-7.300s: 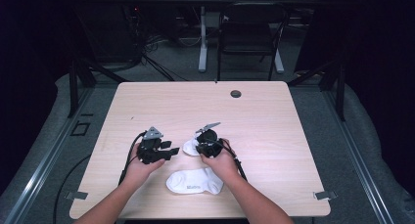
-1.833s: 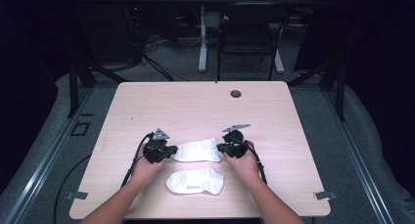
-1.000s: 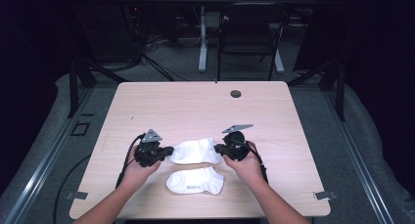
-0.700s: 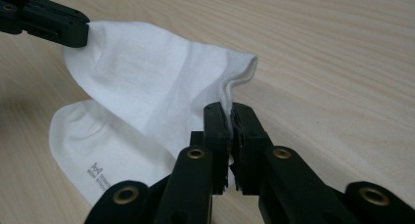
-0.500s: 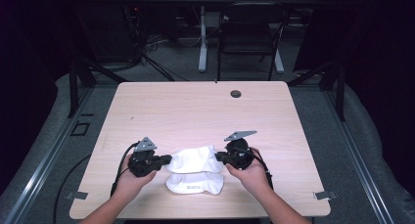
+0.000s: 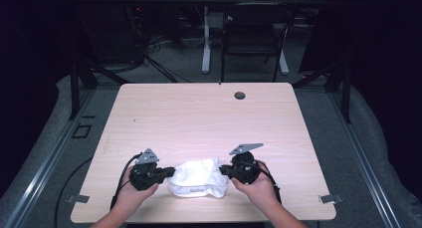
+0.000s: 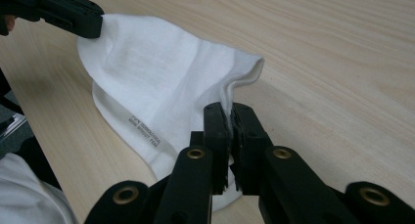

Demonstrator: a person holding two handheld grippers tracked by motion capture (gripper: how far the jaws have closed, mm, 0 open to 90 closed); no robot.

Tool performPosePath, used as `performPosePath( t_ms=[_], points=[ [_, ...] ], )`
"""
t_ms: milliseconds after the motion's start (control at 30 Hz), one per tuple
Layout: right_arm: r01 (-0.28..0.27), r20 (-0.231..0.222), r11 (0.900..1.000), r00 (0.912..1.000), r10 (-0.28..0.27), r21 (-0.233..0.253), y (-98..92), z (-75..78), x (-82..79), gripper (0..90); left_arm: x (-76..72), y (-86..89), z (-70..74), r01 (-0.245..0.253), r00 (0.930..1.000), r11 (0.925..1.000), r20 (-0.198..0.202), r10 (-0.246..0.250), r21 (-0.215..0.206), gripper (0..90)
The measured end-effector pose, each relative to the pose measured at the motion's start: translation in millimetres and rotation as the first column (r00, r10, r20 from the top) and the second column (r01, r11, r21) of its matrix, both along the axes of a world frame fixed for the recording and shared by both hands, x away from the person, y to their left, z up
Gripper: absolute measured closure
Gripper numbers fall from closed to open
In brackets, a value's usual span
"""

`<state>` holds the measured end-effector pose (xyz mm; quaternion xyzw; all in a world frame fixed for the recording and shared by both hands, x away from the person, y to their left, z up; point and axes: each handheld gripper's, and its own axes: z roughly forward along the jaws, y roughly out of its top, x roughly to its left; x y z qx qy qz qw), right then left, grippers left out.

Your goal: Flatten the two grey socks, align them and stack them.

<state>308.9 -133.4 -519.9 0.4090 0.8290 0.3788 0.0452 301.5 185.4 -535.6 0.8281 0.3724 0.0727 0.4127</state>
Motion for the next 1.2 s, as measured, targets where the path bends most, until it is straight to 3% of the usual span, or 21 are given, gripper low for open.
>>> performPosePath(
  t_ms=[533, 1200],
  points=[
    [-0.007, -0.016, 1.0, 0.9998, 0.007, -0.007, -3.9, -9.6, -14.3, 86.1, -12.5, -1.9, -8.2, 0.021, 0.9995, 0.9998, -0.022, -0.021, 0.0, 87.6],
    [0.009, -0.042, 1.0, 0.9991, -0.009, -0.006, -6.4, -27.0, -11.5, 85.7, -8.7, -2.4, -23.4, -0.002, 0.9987, 0.9999, -0.051, 0.003, 0.012, 87.3]
  ],
)
